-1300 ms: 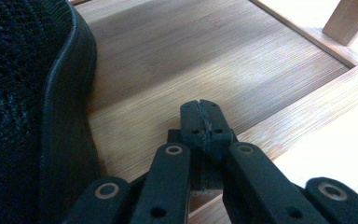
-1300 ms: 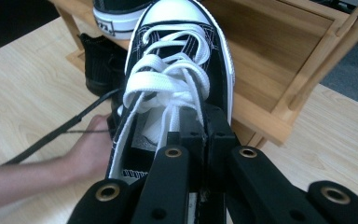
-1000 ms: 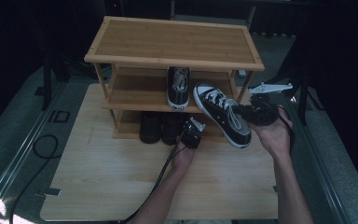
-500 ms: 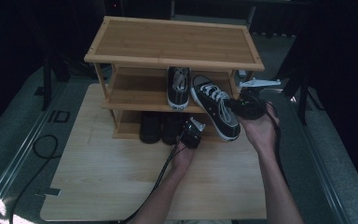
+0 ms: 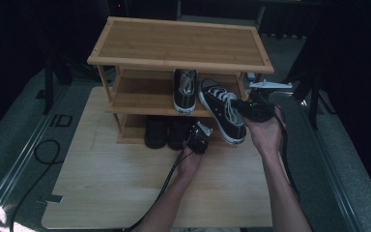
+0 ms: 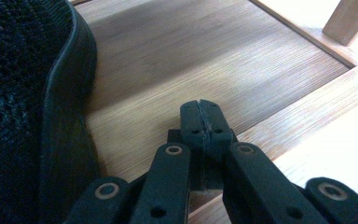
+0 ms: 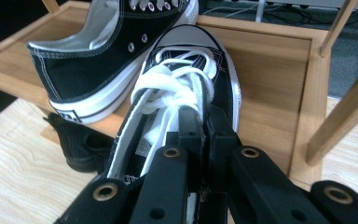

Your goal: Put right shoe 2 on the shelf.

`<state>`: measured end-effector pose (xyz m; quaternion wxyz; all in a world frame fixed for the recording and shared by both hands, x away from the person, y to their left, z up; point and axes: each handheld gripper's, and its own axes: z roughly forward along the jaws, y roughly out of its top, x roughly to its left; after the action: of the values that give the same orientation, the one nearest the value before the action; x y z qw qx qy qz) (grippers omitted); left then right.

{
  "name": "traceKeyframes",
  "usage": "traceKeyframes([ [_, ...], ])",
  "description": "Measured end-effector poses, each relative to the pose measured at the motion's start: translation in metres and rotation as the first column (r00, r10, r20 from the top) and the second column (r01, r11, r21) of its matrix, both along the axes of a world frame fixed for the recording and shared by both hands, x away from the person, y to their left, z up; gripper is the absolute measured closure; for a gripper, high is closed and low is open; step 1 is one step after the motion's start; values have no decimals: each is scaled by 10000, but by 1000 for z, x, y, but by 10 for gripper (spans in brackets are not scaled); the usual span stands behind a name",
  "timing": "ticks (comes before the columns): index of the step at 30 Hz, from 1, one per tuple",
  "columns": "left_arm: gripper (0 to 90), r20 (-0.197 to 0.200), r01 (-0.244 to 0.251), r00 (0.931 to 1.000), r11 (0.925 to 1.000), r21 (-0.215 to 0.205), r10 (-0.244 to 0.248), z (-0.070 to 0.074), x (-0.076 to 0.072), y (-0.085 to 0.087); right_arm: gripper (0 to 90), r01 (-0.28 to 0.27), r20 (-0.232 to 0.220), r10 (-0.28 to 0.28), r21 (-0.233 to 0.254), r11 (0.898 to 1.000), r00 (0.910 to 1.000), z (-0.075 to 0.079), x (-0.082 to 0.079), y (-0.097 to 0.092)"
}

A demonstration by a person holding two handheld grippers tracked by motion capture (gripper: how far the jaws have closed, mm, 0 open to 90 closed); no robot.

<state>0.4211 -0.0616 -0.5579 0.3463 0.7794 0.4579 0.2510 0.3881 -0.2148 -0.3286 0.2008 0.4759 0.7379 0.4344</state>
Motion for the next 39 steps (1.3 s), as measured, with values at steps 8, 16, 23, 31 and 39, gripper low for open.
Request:
traceKeyframes([
  [8,899,-5,41,10000,10000,-33,-41,0,0,0,860,-82,-162,85,215,9997,9998,-2,8,3],
  [16,898,1,49,10000,10000,-49,-49,0,0,0,691,-416,199,405,583,9974,9990,6,3,-8],
  [23,898,1,52,10000,10000,-36,-52,0,0,0,657,-452,646,421,466,9979,9970,11,-5,-16],
  [31,898,0,61,10000,10000,-25,-61,0,0,0,650,-159,1101,118,361,9992,9939,18,-14,-29],
  [39,898,5,68,10000,10000,-32,-68,0,0,0,718,293,840,-284,-93,9995,9961,2,-14,-43],
])
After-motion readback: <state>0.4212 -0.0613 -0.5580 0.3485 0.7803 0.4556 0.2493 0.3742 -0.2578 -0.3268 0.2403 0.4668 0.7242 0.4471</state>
